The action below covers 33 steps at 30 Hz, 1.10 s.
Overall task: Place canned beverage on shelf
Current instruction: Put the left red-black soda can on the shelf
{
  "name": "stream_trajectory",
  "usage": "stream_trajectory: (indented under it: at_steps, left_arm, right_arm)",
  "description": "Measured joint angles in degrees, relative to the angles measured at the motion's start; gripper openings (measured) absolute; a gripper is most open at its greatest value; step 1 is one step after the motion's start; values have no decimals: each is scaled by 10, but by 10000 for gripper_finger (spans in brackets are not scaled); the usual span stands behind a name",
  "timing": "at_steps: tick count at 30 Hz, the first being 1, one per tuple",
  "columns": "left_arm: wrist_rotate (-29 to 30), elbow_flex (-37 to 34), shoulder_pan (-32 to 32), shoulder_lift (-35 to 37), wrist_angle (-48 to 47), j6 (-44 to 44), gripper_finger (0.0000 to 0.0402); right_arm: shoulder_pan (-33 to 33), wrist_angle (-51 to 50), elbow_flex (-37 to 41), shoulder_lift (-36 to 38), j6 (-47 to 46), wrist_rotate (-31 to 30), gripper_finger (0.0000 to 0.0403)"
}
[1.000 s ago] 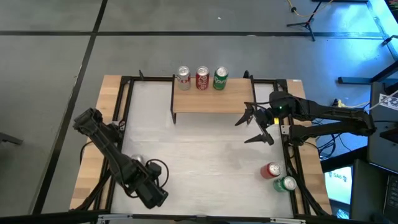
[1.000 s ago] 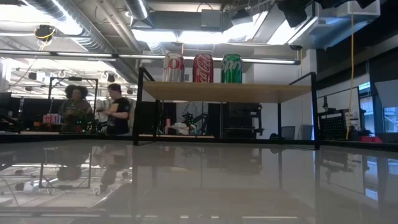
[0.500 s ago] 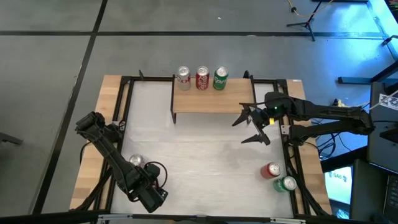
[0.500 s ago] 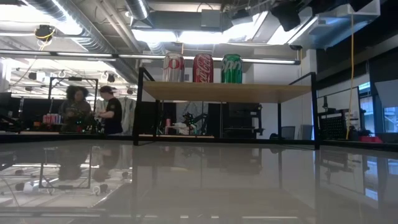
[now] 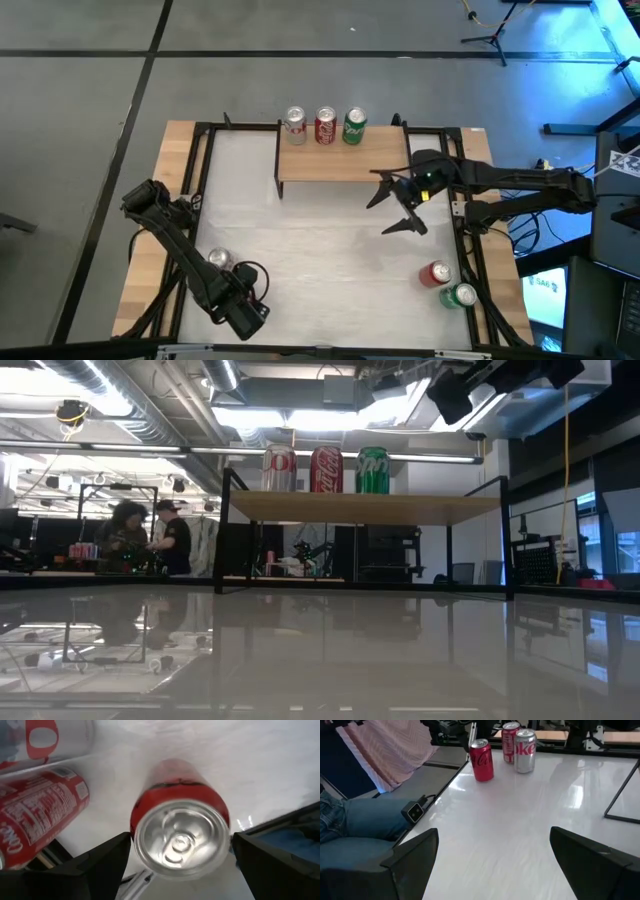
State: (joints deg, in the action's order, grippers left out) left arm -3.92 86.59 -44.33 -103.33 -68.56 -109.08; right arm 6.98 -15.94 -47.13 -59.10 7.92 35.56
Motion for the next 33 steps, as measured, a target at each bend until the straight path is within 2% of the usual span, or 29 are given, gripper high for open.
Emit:
stream_trajectory:
  at_steps: [16, 23, 28, 33]
  left_arm:
    - [1, -74, -1, 0, 81, 16, 338]
    - [-1, -74, 9, 0, 80, 21, 301]
    - [-2, -72, 28, 0, 80, 61, 281]
    - [3, -53, 65, 0, 80, 155, 282]
  right_arm:
    - [0, 25, -1, -11, 0, 0, 376]
    - [0, 26, -1, -12, 0, 0, 376]
    - [0, 26, -1, -12, 0, 0, 376]
    - [0, 26, -1, -12, 0, 0, 376]
